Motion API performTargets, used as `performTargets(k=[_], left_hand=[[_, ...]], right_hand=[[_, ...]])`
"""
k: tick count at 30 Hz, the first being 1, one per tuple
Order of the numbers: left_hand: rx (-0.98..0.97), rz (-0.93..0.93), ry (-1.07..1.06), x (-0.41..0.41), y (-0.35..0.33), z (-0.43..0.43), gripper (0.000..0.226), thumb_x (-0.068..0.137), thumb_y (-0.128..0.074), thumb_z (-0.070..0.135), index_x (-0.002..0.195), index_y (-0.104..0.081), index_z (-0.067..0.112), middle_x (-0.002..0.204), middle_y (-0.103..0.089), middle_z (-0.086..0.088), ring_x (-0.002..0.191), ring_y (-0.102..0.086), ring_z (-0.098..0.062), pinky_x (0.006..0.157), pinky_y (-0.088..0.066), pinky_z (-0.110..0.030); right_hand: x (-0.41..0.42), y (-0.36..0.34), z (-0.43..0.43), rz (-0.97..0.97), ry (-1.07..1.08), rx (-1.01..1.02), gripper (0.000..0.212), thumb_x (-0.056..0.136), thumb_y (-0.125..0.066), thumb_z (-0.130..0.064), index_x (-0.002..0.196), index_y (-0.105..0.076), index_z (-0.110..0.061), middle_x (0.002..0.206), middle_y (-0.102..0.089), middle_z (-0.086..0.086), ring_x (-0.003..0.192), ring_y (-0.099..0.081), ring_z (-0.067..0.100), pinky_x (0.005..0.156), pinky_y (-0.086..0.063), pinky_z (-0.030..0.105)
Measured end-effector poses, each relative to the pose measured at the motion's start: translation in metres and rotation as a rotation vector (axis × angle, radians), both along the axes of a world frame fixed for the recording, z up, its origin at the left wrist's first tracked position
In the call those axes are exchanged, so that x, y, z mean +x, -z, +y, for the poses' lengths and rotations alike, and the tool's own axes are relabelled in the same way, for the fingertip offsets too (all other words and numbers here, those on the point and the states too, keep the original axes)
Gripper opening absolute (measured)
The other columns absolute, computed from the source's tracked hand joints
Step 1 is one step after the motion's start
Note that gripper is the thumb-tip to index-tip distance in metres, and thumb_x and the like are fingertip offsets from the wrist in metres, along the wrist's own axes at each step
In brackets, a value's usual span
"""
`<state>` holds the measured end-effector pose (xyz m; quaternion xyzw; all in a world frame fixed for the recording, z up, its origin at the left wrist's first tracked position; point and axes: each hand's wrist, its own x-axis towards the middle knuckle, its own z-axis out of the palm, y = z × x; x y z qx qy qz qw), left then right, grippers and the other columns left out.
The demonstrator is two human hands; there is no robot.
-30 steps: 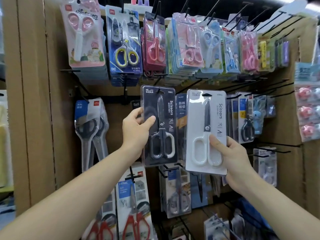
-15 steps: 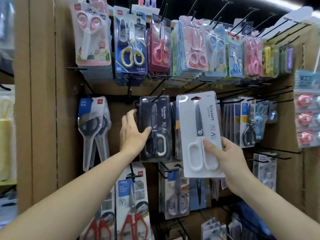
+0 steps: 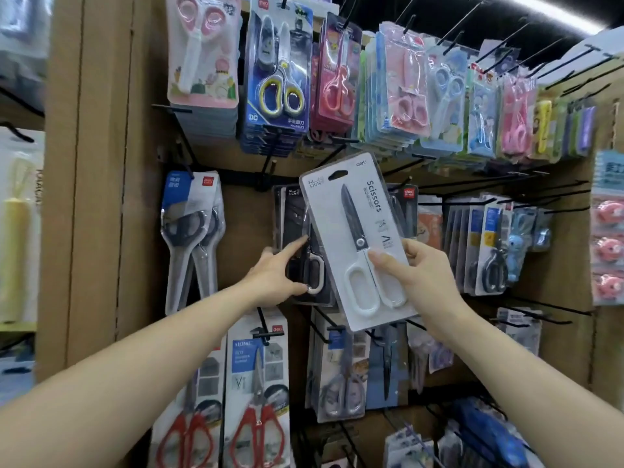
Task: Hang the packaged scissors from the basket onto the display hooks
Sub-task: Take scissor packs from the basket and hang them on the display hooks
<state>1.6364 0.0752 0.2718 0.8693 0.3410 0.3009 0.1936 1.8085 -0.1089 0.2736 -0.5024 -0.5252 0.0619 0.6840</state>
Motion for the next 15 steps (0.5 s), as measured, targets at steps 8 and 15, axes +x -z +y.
performTargets(k=[8, 15], left_hand=[[-0.141, -0.299, 0.015, -0.008, -0.006, 0.016, 0.048, 0.096, -0.067, 0.028, 0.141, -0.06, 0.041, 0.146, -0.059, 0.009, 0.129, -0.059, -0.018, 0.113, -0.041, -0.029], [-0.178, -0.631, 0.303, -0.011, -0.022, -0.015, 0.049, 0.098, -0.067, 0.034, 0.144, -0.052, 0.026, 0.119, -0.069, 0.003, 0.112, -0.066, -0.017, 0.092, -0.054, -0.034]], right_hand=[[0.0, -0.006, 0.014, 0.006, 0.028, 0.006, 0.018, 0.089, -0.079, -0.028, 0.105, -0.076, -0.019, 0.097, -0.08, -0.008, 0.088, -0.077, 0.012, 0.074, -0.059, 0.027], [0.0, -0.005, 0.04, 0.04, 0.014, -0.05, 0.018, 0.092, -0.077, -0.027, 0.108, -0.077, -0.019, 0.1, -0.08, -0.005, 0.087, -0.077, 0.011, 0.069, -0.058, 0.022]])
